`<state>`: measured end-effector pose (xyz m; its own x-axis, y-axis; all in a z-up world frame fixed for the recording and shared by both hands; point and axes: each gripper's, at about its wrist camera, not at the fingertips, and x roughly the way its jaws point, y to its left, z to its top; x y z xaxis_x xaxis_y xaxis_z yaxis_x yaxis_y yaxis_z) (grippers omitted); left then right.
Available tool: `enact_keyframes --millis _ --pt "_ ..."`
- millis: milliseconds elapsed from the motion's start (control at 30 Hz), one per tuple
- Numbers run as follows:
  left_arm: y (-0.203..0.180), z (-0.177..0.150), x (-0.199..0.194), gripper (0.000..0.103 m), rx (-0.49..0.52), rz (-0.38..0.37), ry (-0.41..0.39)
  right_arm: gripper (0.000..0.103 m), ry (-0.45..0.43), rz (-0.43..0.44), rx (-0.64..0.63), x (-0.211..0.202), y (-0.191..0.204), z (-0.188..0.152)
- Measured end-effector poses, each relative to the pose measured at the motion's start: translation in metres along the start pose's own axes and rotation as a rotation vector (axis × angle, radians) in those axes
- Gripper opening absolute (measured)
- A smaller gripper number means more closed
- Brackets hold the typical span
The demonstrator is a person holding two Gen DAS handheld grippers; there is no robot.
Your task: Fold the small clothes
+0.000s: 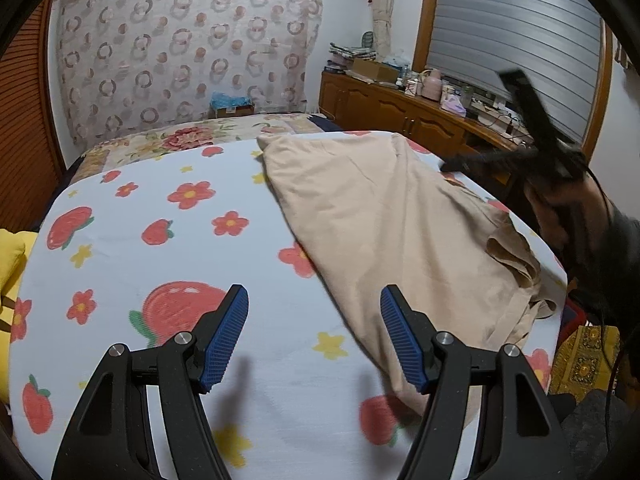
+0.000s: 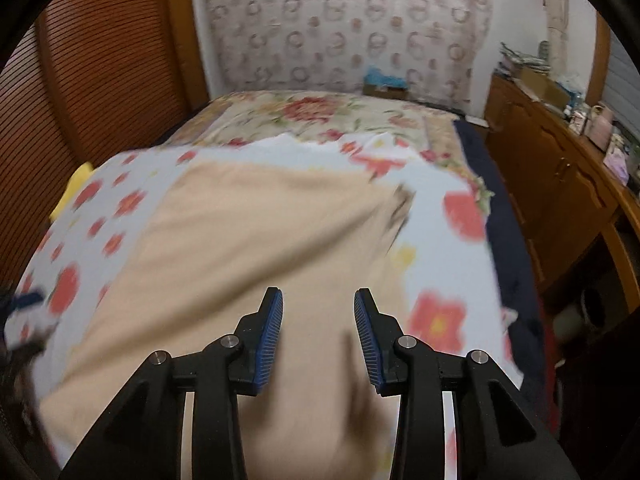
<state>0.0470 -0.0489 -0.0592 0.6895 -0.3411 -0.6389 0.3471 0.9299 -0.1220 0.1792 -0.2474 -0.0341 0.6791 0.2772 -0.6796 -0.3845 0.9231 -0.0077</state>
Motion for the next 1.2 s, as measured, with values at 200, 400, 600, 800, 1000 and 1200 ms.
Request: enact_keyframes --millis 200,400,600,800,1000,1200 --pt "-0.011 0.000 0.000 0.069 0.019 -0.022 0.007 0.039 0.048 0.097 -0.062 -0.033 0.027 -0.049" --pt "-0.017 -0.001 0.002 0.069 0.026 -0.035 0.015 0.039 0.083 0.132 -0.070 -0.047 0.031 -0.068" --pt "-0.024 0.000 0.002 0.070 0.039 -0.044 0.017 0.024 0.099 0.086 -0.099 -0.061 0.036 -0.073" --pt "-0.026 -0.001 0.003 0.069 0.042 -0.047 0.024 0.004 0.060 0.069 -0.086 -0.085 0.032 -0.092" --pt "-0.031 -0.001 0.004 0.069 0.049 -0.048 0.030 0.004 0.062 0.031 -0.025 -0.113 0.022 -0.118" --pt "-0.034 -0.006 0.003 0.069 0.053 -0.055 0.045 0.035 0.040 0.010 0.006 -0.120 0.027 -0.113"
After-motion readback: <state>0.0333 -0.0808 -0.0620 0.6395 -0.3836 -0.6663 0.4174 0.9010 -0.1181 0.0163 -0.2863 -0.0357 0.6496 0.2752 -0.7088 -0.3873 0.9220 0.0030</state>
